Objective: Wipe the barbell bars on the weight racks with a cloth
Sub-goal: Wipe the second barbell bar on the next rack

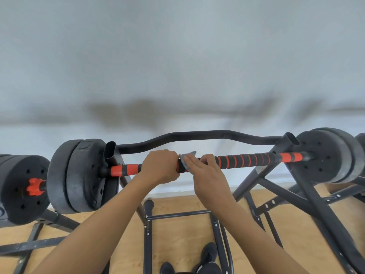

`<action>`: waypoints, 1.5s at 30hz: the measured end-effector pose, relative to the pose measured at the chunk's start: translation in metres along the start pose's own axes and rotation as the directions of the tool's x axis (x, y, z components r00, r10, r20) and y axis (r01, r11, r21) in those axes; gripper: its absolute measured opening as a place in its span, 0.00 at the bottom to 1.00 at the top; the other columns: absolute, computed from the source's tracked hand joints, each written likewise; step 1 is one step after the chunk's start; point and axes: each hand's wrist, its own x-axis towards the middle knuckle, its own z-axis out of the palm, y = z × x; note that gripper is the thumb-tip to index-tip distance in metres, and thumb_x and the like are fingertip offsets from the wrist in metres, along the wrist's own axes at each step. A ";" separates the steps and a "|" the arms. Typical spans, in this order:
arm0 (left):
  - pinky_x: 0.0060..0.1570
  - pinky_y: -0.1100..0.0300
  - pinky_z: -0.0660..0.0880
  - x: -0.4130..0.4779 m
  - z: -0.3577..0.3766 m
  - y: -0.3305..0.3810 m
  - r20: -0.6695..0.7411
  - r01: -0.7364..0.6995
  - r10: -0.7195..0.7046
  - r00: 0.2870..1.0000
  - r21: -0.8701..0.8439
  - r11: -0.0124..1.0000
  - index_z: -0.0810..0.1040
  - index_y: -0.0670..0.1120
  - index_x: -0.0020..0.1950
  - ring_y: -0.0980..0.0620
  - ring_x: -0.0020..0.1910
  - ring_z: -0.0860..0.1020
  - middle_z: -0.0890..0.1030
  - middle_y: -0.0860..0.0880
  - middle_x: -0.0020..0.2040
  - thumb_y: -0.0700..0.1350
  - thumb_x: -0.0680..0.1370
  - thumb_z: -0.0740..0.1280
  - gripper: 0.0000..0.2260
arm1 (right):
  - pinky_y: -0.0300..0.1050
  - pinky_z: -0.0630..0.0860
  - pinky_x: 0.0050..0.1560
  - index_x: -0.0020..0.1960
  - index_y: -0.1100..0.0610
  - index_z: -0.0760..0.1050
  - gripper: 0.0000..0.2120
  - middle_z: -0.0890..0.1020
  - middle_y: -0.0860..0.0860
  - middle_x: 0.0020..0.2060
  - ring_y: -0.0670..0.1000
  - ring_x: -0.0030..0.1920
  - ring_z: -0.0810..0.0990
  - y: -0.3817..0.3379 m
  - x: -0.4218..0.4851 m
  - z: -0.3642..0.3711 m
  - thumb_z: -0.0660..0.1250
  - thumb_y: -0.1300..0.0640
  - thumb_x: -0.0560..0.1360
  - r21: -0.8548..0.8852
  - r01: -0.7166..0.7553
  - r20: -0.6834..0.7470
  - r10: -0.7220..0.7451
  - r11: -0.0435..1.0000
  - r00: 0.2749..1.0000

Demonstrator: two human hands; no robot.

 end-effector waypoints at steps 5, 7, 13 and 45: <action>0.35 0.58 0.78 0.013 -0.010 -0.008 0.206 -0.008 0.037 0.978 -0.137 0.990 0.76 0.51 0.37 0.52 0.31 0.79 0.77 0.53 0.31 0.52 0.72 0.71 0.08 | 0.39 0.80 0.41 0.69 0.55 0.77 0.34 0.81 0.45 0.63 0.51 0.51 0.73 -0.001 -0.035 -0.010 0.76 0.69 0.65 0.010 0.052 0.038 -0.053 0.999 0.998; 0.32 0.60 0.74 0.016 -0.012 -0.012 0.260 -0.020 0.072 0.963 -0.199 0.980 0.74 0.52 0.37 0.53 0.29 0.78 0.77 0.53 0.30 0.51 0.70 0.72 0.08 | 0.41 0.81 0.34 0.65 0.50 0.78 0.25 0.80 0.36 0.50 0.48 0.47 0.76 -0.001 -0.047 -0.024 0.74 0.66 0.70 0.139 -0.040 0.043 0.035 0.989 0.998; 0.34 0.60 0.77 0.024 -0.009 -0.020 0.378 -0.017 0.158 0.912 -0.350 0.936 0.78 0.51 0.43 0.53 0.28 0.80 0.81 0.51 0.31 0.61 0.73 0.77 0.16 | 0.42 0.74 0.39 0.52 0.44 0.79 0.06 0.77 0.40 0.37 0.47 0.47 0.71 0.021 -0.014 -0.048 0.65 0.51 0.79 0.221 -0.201 -0.021 0.211 0.954 0.977; 0.33 0.61 0.73 0.014 -0.011 -0.013 0.281 -0.038 0.103 0.954 -0.230 0.973 0.71 0.54 0.40 0.54 0.31 0.80 0.80 0.52 0.34 0.63 0.75 0.74 0.17 | 0.46 0.79 0.37 0.54 0.52 0.79 0.06 0.69 0.47 0.44 0.49 0.39 0.74 0.013 0.018 -0.028 0.66 0.59 0.80 0.041 -0.068 0.167 0.060 0.997 0.984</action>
